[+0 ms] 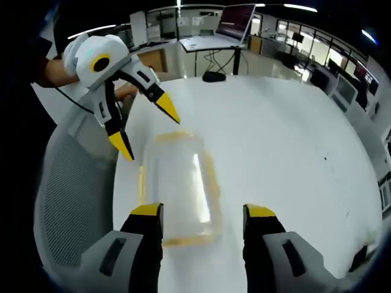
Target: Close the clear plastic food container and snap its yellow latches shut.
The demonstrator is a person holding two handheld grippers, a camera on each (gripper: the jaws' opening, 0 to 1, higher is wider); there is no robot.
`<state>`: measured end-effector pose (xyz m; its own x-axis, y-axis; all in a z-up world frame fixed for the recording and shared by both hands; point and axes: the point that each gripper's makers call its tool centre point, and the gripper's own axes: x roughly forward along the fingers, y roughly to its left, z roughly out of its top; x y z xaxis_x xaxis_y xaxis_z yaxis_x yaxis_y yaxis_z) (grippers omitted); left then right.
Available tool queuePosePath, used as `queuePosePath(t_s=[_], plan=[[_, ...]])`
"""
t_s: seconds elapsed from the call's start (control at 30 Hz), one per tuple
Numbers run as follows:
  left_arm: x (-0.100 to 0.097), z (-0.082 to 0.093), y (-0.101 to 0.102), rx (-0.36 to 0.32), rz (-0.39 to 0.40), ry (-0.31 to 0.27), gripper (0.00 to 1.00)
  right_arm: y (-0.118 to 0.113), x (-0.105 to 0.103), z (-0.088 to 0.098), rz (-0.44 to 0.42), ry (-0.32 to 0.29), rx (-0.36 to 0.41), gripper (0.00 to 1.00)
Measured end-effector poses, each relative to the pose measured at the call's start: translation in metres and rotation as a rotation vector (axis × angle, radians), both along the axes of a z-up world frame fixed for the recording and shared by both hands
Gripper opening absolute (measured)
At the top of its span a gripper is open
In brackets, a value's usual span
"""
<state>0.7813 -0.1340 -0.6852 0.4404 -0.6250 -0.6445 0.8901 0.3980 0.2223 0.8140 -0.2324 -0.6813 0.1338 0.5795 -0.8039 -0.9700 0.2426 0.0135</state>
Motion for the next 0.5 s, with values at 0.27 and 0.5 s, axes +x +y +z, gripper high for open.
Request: queuePosePath(t_s=[0.27, 0.5], plan=[[0.004, 0.000, 0.004, -0.035, 0.045, 0.012, 0.53, -0.010, -0.009, -0.001, -0.045, -0.034, 0.035, 0.54], [0.005, -0.002, 0.010, -0.060, 0.080, 0.027, 0.57, -0.015, -0.016, -0.004, -0.095, -0.057, 0.071, 0.54]])
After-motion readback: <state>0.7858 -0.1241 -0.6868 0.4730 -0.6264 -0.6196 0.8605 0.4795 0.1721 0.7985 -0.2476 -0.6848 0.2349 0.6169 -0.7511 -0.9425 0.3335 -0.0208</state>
